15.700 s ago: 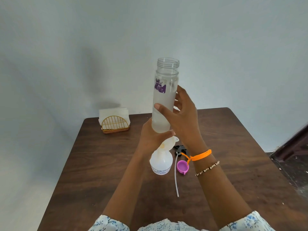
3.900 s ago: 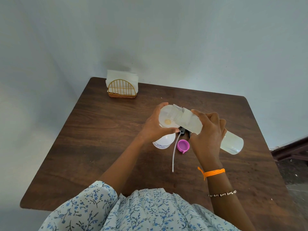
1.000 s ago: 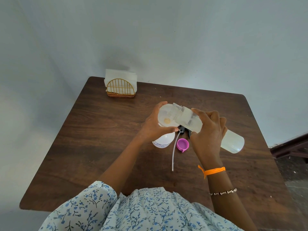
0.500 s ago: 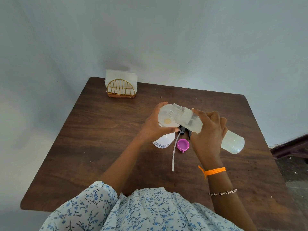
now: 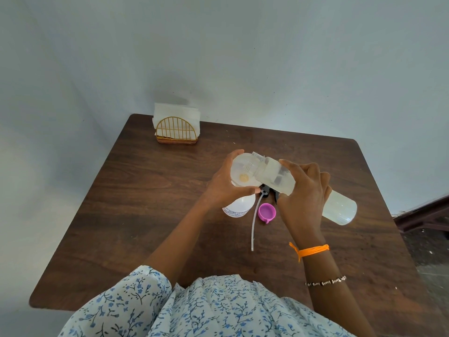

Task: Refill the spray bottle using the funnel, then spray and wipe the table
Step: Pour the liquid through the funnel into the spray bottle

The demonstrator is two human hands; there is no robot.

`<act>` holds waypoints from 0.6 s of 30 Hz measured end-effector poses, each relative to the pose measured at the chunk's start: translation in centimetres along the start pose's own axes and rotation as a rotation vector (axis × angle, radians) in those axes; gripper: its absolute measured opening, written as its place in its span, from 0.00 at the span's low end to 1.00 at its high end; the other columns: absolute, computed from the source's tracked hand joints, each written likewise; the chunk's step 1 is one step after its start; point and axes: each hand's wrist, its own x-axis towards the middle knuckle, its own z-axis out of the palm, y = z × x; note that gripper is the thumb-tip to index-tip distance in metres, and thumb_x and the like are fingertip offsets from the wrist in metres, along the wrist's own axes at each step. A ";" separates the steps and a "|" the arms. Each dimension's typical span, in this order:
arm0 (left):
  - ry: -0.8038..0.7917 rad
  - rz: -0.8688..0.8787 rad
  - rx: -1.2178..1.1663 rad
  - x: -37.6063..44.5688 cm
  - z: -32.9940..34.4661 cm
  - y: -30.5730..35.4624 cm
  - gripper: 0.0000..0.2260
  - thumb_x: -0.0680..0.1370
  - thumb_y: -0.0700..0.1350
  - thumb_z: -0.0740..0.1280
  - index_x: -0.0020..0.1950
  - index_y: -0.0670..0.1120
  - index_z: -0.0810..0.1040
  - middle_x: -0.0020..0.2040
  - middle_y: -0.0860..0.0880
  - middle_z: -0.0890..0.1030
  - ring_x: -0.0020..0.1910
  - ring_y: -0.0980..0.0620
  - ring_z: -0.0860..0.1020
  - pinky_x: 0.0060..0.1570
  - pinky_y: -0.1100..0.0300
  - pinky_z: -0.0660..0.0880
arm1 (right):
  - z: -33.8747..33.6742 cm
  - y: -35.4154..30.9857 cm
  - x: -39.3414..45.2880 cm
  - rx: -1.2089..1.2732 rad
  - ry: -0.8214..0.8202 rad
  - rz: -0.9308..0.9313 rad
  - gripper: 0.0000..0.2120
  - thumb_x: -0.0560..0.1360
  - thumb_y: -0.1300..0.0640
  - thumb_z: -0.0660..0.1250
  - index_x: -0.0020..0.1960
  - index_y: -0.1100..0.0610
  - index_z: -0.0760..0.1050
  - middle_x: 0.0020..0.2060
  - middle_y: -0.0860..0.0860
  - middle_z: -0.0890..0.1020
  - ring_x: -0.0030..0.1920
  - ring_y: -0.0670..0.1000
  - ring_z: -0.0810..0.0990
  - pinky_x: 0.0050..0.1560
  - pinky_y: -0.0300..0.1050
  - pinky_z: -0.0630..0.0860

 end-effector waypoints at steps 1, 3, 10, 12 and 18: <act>0.002 -0.001 -0.005 0.0 0.0 -0.1 0.39 0.67 0.48 0.76 0.69 0.59 0.56 0.62 0.60 0.64 0.59 0.60 0.65 0.48 0.70 0.63 | 0.0 0.0 0.0 0.001 0.002 0.000 0.31 0.60 0.73 0.71 0.60 0.52 0.76 0.50 0.55 0.75 0.54 0.57 0.69 0.53 0.46 0.60; 0.002 0.000 -0.017 0.1 0.0 -0.1 0.39 0.67 0.48 0.77 0.69 0.60 0.56 0.61 0.62 0.64 0.60 0.59 0.65 0.49 0.69 0.64 | 0.0 0.0 0.0 0.001 0.003 0.000 0.31 0.60 0.74 0.71 0.60 0.52 0.76 0.50 0.55 0.75 0.53 0.56 0.69 0.53 0.46 0.60; 0.001 0.001 -0.013 0.1 0.0 -0.3 0.39 0.67 0.47 0.76 0.69 0.59 0.56 0.61 0.62 0.63 0.60 0.59 0.65 0.52 0.66 0.66 | 0.0 0.1 0.1 0.007 0.005 -0.001 0.31 0.60 0.74 0.71 0.59 0.53 0.76 0.50 0.55 0.75 0.53 0.57 0.69 0.53 0.47 0.61; 0.001 0.002 -0.013 0.2 0.1 -0.3 0.39 0.66 0.48 0.77 0.68 0.60 0.56 0.61 0.62 0.63 0.60 0.59 0.65 0.49 0.68 0.66 | 0.0 0.1 0.1 0.003 0.002 0.000 0.31 0.60 0.73 0.71 0.59 0.53 0.76 0.50 0.55 0.75 0.53 0.57 0.69 0.53 0.47 0.61; 0.005 0.008 0.004 0.3 0.0 -0.4 0.40 0.67 0.47 0.77 0.70 0.57 0.56 0.63 0.59 0.64 0.60 0.59 0.65 0.53 0.62 0.66 | -0.1 0.0 0.1 0.008 -0.006 0.006 0.31 0.60 0.73 0.71 0.60 0.53 0.76 0.51 0.55 0.75 0.54 0.57 0.69 0.53 0.46 0.60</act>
